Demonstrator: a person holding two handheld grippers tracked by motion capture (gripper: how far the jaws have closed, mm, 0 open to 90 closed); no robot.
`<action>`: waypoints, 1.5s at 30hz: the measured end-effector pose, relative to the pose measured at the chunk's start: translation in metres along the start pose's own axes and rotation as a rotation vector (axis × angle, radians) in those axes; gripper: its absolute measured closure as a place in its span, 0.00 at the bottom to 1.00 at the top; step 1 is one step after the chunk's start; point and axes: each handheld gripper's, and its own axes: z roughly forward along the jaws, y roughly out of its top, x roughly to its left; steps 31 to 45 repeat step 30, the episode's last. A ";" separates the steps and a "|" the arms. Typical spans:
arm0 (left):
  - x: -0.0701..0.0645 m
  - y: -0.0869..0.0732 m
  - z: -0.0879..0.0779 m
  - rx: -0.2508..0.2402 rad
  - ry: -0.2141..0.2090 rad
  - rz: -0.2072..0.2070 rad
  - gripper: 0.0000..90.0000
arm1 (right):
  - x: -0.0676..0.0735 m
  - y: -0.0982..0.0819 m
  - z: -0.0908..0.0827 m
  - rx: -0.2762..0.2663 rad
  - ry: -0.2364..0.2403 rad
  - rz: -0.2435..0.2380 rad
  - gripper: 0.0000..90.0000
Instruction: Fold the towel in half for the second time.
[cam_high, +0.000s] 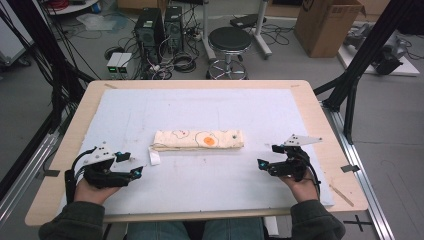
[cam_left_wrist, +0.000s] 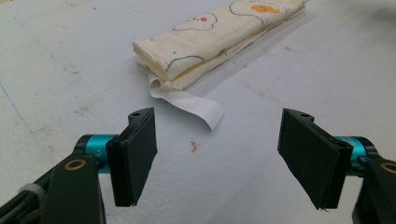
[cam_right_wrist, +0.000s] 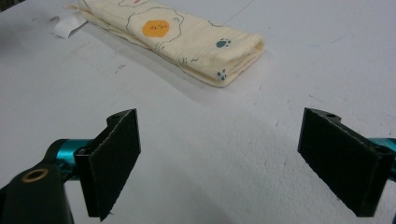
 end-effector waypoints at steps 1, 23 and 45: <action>0.000 -0.001 0.000 -0.002 0.001 0.003 0.32 | 0.000 -0.001 -0.001 0.002 0.000 -0.001 0.14; -0.009 -0.016 -0.007 -0.012 0.011 0.002 0.30 | 0.004 -0.021 -0.006 -0.013 -0.021 0.001 0.14; -0.010 -0.019 -0.005 -0.012 0.010 -0.003 0.29 | 0.005 -0.025 -0.008 -0.022 -0.031 0.003 0.14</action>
